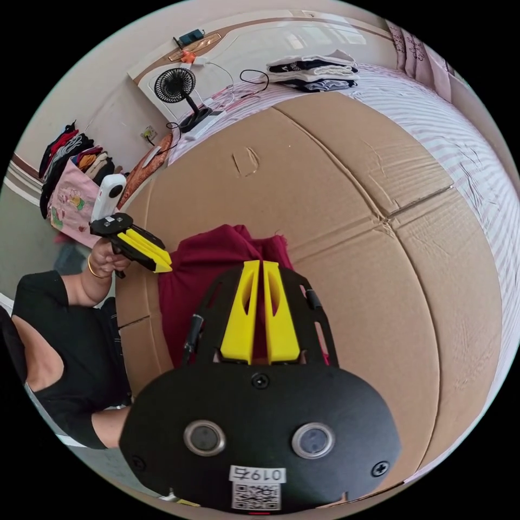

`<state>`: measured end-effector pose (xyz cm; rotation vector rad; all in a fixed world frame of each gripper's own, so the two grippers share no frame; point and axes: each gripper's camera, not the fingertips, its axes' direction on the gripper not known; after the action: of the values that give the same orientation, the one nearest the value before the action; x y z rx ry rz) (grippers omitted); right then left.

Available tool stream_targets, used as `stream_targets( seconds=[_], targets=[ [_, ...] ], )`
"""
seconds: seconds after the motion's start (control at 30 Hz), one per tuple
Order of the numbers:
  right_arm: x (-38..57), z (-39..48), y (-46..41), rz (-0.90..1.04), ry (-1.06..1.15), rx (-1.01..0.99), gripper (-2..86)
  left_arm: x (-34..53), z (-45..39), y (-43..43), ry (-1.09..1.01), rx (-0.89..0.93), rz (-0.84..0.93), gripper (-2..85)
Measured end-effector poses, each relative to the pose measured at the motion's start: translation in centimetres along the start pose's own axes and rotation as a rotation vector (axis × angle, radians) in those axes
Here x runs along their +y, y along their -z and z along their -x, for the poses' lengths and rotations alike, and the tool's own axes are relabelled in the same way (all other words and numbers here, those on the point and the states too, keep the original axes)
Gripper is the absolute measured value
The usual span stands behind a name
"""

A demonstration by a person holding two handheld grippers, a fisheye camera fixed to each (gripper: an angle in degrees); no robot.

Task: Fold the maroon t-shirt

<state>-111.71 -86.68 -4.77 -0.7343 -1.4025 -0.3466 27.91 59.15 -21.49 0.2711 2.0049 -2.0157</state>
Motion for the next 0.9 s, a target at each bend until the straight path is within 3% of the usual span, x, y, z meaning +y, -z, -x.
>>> stream_targets(
  seconds=[0.9],
  targets=[
    [6.5,-8.0,-3.6,-0.081,0.031,-0.047,4.9,-3.1,1.4,1.5,-0.004,0.046,-0.063,0.8]
  ],
)
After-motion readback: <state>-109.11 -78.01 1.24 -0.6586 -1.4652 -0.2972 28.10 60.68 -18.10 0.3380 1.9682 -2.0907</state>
